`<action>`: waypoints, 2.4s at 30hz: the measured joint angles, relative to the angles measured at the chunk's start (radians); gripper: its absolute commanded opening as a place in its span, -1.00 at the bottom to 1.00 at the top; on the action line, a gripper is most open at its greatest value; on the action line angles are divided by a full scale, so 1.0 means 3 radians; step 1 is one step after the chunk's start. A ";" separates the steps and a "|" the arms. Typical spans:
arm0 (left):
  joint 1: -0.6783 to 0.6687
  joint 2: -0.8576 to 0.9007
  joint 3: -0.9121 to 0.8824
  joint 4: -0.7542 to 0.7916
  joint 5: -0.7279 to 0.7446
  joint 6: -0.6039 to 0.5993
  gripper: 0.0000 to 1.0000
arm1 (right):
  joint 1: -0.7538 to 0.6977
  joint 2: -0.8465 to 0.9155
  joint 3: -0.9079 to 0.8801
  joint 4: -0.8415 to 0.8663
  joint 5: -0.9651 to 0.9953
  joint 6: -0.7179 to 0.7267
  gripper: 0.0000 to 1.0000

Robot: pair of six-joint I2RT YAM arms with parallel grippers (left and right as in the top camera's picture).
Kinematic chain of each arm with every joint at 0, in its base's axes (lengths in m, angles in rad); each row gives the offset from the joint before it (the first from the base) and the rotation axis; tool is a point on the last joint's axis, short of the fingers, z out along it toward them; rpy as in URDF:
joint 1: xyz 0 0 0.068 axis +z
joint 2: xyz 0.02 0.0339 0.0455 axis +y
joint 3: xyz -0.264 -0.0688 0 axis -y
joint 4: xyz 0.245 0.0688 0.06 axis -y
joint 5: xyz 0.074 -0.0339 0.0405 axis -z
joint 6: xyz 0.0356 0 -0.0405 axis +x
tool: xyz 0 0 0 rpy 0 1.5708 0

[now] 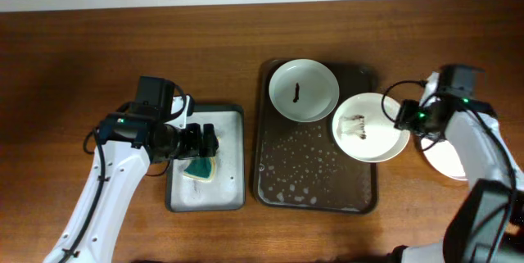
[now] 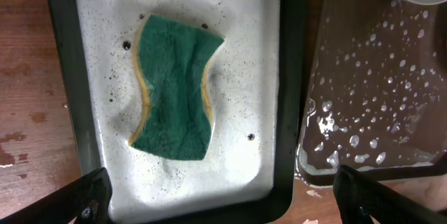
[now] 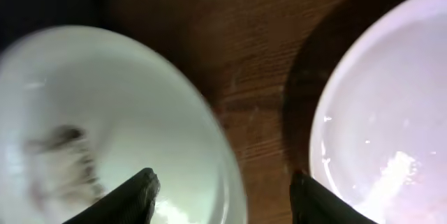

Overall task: Clean dirty plates on tray and stack at the side
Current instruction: 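Grasp rim of brown-smeared white plate with right gripper, then grasp green sponge with left gripper and lift from small tray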

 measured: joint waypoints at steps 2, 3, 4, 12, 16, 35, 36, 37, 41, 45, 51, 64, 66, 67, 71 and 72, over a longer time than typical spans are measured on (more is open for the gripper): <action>0.0000 0.0000 0.0000 0.0000 0.0000 0.0000 0.99 | 0.0020 0.0203 0.0000 0.0056 0.0233 -0.0025 -0.80; 0.0000 0.0000 0.0000 0.0000 0.0000 0.0000 0.99 | 0.0020 0.0326 -0.0001 0.0047 0.0281 -0.0015 -0.92; 0.0000 0.0000 0.0000 0.0000 0.0000 0.0000 0.99 | 0.0020 0.0361 -0.0001 0.0004 0.0244 -0.0036 -0.92; 0.0000 0.0000 0.0000 -0.0003 0.0000 0.0000 0.99 | 0.0257 -0.0553 0.0118 -0.1209 -0.0312 -0.0019 -0.92; 0.0000 0.0000 0.0000 0.0000 0.0001 0.0000 0.99 | 0.0949 -0.0580 -0.0114 -0.1199 -0.0421 0.0224 -0.92; 0.0000 0.0000 0.0000 0.0000 0.0000 0.0000 0.99 | 0.1127 -0.1603 -0.0206 -0.0829 -0.0711 0.0299 0.97; 0.0000 0.0000 0.0000 0.0000 0.0001 0.0000 1.00 | 0.1127 -0.1603 -0.0206 -0.0828 -0.0701 0.0298 0.97; 0.0000 0.0000 0.0000 0.0000 0.0000 0.0000 0.99 | 0.1127 -0.1603 -0.0206 -0.0828 -0.0694 0.0298 0.98; 0.0000 0.0000 0.0000 0.0001 0.0000 0.0000 0.99 | 0.1127 -0.1603 -0.0206 -0.0819 -0.0690 0.0296 0.98; 0.0000 0.0000 0.0000 -0.0038 0.0029 0.0057 0.99 | 0.1127 -0.1603 -0.0206 -0.0824 -0.0689 0.0296 0.52; -0.0023 -0.0005 -0.0039 0.0052 0.0084 0.0216 0.57 | 0.1127 -0.1603 -0.0198 -0.1372 -0.0678 0.0150 0.47; -0.0303 0.0882 -0.0739 0.1045 -0.0590 -0.0315 -0.67 | 0.1127 -0.1603 -0.0198 -0.1415 -0.0678 0.0108 0.39; -0.0303 0.0950 -0.0500 0.0628 -0.0576 -0.0343 0.15 | 0.1127 -0.1603 -0.0198 -0.1429 -0.0679 0.0111 0.37; -0.0303 0.0945 -0.0390 0.0448 -0.0566 -0.0323 0.31 | 0.1127 -0.1602 -0.0200 -0.1433 -0.0678 0.0107 0.38; -0.0303 0.0863 0.0046 0.0320 -0.0661 -0.0286 0.22 | 0.1127 -0.1603 -0.0201 -0.1469 -0.0679 0.0109 0.37; -0.0303 0.0861 0.0023 0.0389 -0.0752 -0.0281 0.15 | 0.1127 -0.1603 -0.0201 -0.1471 -0.0678 0.0108 0.38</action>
